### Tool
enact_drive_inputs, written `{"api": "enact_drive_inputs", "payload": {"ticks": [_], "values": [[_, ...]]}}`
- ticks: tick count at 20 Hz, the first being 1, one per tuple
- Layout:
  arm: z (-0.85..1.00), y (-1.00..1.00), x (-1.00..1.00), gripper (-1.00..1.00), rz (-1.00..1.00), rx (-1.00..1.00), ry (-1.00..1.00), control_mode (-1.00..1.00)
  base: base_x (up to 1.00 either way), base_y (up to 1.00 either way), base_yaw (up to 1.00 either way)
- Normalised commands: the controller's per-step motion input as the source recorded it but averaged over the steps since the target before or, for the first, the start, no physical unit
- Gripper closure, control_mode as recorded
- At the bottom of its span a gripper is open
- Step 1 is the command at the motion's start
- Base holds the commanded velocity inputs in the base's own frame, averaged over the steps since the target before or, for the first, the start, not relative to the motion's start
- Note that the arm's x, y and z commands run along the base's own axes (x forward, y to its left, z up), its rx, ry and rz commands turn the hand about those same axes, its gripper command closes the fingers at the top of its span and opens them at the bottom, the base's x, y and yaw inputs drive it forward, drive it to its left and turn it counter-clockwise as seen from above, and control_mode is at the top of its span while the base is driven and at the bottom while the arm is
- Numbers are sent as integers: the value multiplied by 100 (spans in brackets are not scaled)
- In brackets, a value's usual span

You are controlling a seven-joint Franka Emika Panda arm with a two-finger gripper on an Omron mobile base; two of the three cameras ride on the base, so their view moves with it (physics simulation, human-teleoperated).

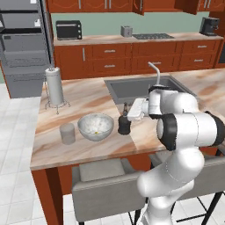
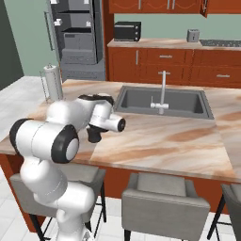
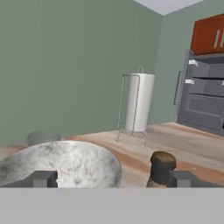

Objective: There is a bowl on the dining counter. Grab a lemon wedge from the fridge and place it in the bowl. Then get the liquor bottle and glass cup from the cabinet and place them next to the bowl.

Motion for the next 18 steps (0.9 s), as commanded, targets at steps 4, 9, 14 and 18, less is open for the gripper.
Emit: {"api": "enact_drive_inputs", "payload": {"ticks": [4, 9, 14, 18], "values": [[86, 0, -8, -100, -5, 0, -14, -100, 0, 0, 0], [96, 0, -16, -100, -6, 0, -16, -100, 0, 0, 0], [95, 0, -66, -100, -6, 0, -13, -100, 0, 0, 0], [60, -1, -100, -100, -9, -1, -1, -100, 0, 0, 0]]}}
